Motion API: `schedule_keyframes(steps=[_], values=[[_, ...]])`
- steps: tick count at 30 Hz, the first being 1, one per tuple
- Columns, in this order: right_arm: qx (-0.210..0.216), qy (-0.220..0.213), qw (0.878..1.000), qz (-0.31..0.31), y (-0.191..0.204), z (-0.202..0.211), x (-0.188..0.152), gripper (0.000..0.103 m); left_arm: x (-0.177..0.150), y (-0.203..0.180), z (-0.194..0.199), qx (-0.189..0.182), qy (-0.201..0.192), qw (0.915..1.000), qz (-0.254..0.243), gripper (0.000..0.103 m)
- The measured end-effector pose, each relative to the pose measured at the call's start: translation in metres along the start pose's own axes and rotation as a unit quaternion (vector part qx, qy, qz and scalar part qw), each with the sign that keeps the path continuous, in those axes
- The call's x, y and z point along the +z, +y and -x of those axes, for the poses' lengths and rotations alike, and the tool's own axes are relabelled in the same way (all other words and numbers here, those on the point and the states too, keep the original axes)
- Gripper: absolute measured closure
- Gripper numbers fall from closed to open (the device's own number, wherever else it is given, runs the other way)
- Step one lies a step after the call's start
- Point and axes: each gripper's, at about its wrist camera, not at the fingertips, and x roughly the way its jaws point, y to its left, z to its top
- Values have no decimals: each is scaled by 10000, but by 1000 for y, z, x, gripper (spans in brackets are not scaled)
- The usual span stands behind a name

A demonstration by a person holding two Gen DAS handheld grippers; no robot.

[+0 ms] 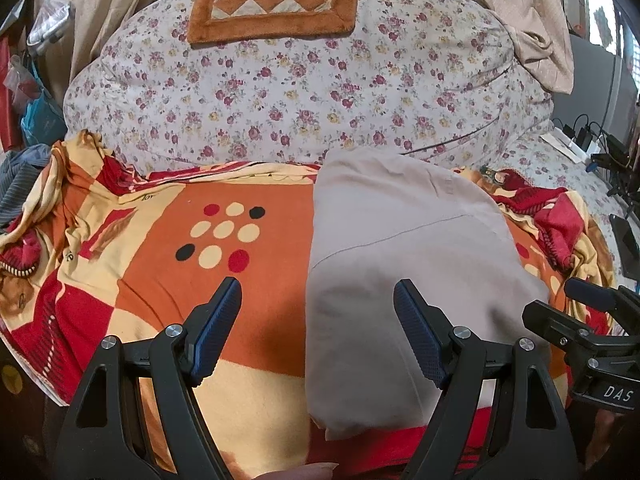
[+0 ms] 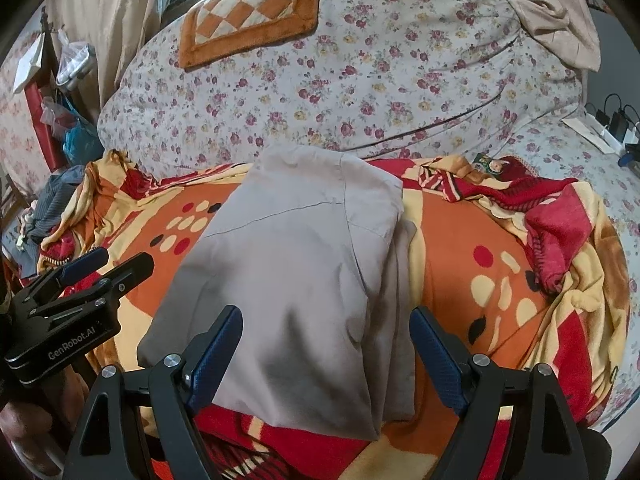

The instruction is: Fold large clothes

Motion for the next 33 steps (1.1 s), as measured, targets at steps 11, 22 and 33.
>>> schedule_keyframes(steps=[11, 22, 33], values=[[-16, 68, 10000, -12, 1, -3, -2, 20, -7, -3, -4, -6, 36, 9999, -103, 24], [9, 77, 10000, -49, -4, -4, -2, 20, -5, -7, -2, 35, -14, 9998, -202, 24], [26, 114, 9999, -76, -6, -6, -3, 20, -8, -10, -5, 96, 53, 9996, -257, 24]])
